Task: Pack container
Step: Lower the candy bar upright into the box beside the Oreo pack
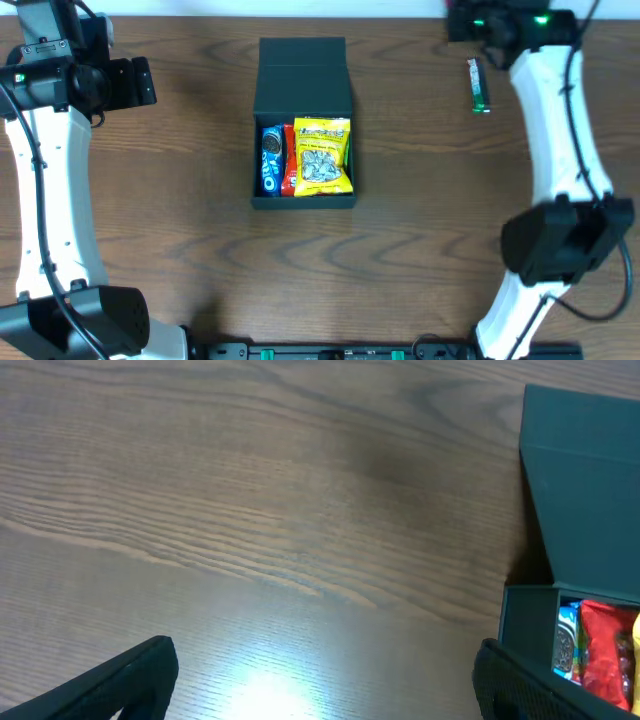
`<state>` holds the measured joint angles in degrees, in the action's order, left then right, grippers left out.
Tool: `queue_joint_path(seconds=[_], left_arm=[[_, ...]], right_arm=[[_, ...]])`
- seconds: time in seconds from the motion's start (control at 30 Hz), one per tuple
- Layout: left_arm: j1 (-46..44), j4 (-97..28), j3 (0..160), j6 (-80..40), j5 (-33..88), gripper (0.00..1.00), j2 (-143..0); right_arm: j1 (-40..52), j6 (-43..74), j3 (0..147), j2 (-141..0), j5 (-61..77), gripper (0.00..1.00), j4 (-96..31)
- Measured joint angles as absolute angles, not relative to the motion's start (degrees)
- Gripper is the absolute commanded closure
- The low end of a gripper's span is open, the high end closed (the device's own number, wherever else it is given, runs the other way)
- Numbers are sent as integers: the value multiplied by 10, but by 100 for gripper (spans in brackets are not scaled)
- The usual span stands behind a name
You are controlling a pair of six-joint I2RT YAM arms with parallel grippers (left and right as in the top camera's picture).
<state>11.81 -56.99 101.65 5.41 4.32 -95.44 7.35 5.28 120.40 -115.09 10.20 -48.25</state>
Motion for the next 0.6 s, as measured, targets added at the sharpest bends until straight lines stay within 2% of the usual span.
queue_joint_path(seconds=[0.27, 0.6], left_arm=[[118, -567, 1016, 54, 43, 5, -954], [118, -566, 1016, 54, 43, 5, -954]], right_arm=[[265, 266, 1162, -1189, 104, 99, -593], [371, 391, 1090, -1196, 96, 99, -578]])
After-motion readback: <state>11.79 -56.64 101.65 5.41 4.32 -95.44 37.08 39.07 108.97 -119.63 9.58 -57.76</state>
